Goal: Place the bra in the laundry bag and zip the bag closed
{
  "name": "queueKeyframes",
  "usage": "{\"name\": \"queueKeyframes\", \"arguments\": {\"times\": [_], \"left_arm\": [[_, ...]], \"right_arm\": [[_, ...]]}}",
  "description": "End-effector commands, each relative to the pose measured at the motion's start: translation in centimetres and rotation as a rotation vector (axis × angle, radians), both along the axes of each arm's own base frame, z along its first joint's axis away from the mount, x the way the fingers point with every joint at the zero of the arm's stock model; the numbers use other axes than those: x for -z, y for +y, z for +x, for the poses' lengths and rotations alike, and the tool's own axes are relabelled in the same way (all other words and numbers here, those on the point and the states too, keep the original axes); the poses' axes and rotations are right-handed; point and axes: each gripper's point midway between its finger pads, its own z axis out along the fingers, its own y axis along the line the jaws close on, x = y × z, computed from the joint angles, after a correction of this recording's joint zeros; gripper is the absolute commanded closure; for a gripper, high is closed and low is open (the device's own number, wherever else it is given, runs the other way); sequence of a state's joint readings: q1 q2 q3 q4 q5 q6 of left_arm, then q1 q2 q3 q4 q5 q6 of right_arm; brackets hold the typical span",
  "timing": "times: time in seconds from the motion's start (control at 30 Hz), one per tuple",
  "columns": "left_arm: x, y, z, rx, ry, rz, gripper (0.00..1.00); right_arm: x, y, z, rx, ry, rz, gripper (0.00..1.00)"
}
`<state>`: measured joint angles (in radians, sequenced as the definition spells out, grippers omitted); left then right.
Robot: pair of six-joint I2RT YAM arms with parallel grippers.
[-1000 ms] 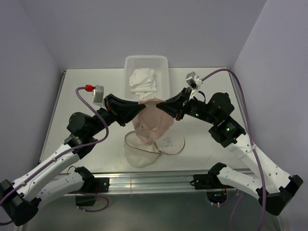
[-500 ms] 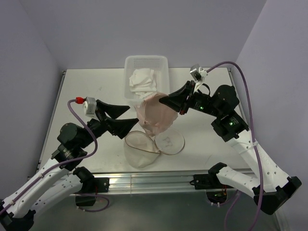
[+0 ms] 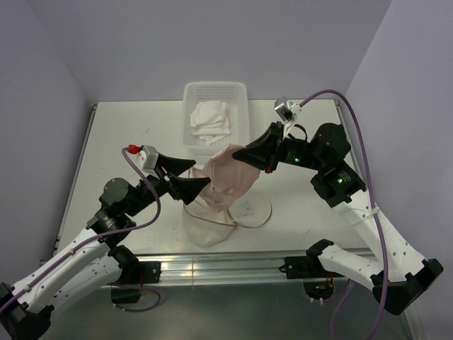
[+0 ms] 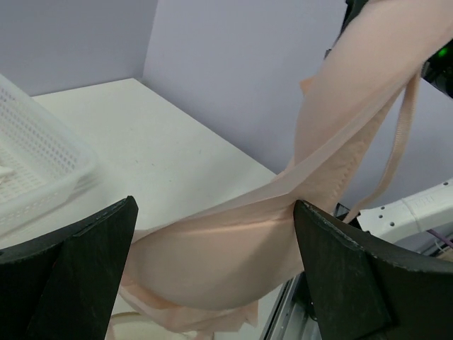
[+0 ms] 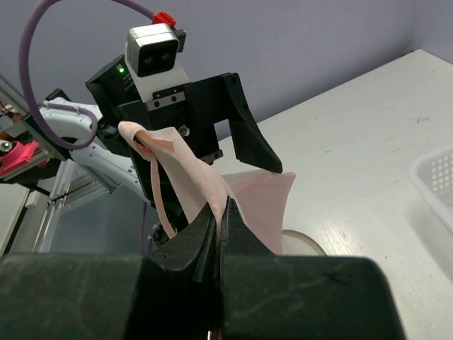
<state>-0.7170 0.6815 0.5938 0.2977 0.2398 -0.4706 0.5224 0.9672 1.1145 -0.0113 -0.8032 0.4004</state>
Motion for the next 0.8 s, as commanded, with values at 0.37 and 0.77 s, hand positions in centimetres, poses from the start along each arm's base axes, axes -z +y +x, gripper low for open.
{"name": "queueKeyframes", "arguments": {"times": [0.37, 0.77], "left_arm": [[-0.5, -2.8, -4.4, 0.256, -0.052, -0.004, 0.52], [-0.7, -3.4, -5.2, 0.312, -0.044, -0.020, 1.00]], "right_arm": [[-2.3, -0.9, 0.7, 0.016, -0.021, 0.042, 1.00], [-1.0, -0.8, 2.7, 0.079, 0.039, 0.018, 1.00]]}}
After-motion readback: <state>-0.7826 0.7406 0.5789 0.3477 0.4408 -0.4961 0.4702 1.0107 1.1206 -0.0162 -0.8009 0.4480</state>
